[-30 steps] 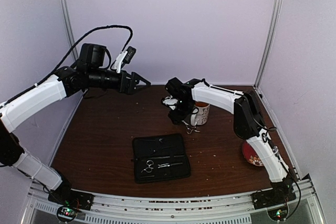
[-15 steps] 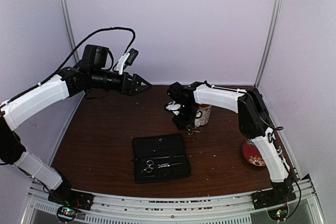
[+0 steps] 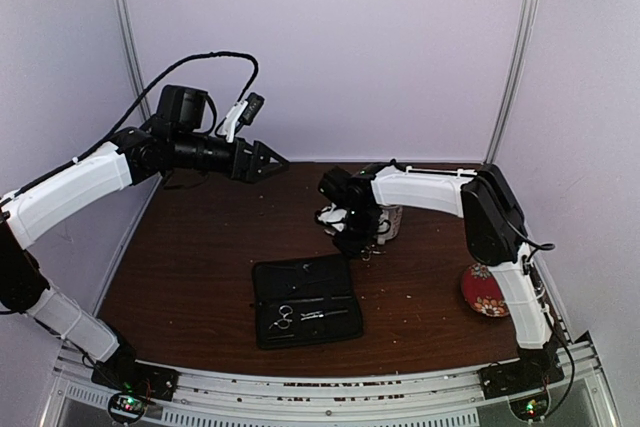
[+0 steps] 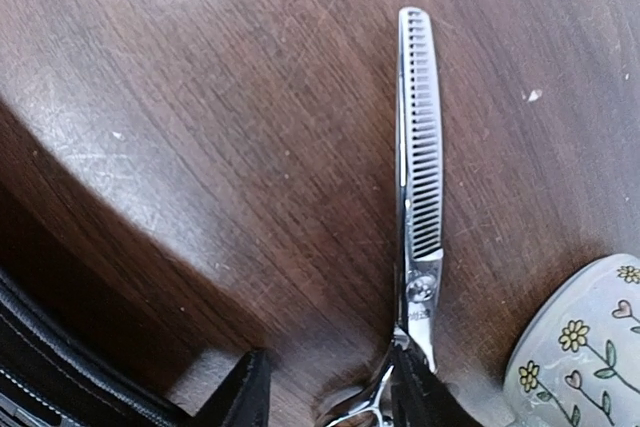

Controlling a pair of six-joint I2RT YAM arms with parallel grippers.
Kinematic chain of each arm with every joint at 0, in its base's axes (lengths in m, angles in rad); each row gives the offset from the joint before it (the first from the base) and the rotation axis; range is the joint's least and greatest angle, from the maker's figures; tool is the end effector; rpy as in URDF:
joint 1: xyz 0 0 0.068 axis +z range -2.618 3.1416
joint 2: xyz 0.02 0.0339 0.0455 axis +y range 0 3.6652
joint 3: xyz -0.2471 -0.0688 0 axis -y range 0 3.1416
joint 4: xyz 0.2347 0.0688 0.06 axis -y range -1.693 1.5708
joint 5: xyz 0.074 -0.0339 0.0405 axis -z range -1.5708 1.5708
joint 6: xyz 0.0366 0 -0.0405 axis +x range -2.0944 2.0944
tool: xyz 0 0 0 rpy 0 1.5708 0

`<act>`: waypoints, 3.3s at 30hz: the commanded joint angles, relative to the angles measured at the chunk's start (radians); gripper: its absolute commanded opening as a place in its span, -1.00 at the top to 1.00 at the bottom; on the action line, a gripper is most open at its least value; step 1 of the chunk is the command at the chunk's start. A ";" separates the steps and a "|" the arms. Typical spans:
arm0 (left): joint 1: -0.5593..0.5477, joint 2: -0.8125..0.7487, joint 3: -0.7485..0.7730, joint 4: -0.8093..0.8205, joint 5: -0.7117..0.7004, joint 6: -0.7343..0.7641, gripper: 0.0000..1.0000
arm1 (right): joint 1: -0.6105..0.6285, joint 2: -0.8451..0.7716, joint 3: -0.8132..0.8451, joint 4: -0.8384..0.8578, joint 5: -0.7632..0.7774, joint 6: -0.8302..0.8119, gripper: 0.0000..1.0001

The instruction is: Sort the hair-cutting tools

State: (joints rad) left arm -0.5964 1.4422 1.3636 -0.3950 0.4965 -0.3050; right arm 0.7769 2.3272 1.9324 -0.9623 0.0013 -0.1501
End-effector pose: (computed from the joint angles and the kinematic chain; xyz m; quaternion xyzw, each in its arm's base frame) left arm 0.2562 -0.1950 0.3515 0.2469 0.7997 -0.4089 0.3637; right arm 0.3229 0.3174 0.1502 -0.4445 0.8894 0.0323 0.1016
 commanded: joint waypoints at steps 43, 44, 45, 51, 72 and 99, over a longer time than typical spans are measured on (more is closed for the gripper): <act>0.002 0.044 0.026 0.045 0.068 -0.003 -0.57 | 0.010 -0.183 -0.360 0.081 -0.149 0.014 0.76; 0.003 0.044 0.026 0.044 0.069 -0.003 -0.57 | 0.011 -0.204 -0.392 0.092 -0.146 0.015 0.80; 0.002 0.045 0.026 0.044 0.068 -0.003 -0.57 | 0.013 -0.225 -0.424 0.103 -0.146 0.015 0.83; 0.003 0.048 0.022 0.042 0.041 0.012 -0.56 | 0.026 -0.296 -0.568 0.082 -0.148 -0.069 1.00; 0.003 -0.063 -0.052 0.072 -0.359 0.145 -0.96 | 0.019 -0.580 -0.888 0.050 0.003 -0.241 0.55; 0.001 -0.103 -0.117 0.054 -0.548 0.081 -0.28 | -0.335 -1.022 -0.874 0.116 -0.189 -0.396 -0.38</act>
State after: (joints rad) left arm -0.5953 1.3876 1.3277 -0.3012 -0.0425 -0.1768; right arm 0.4686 1.3174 1.0813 -0.8757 -0.1249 -0.4957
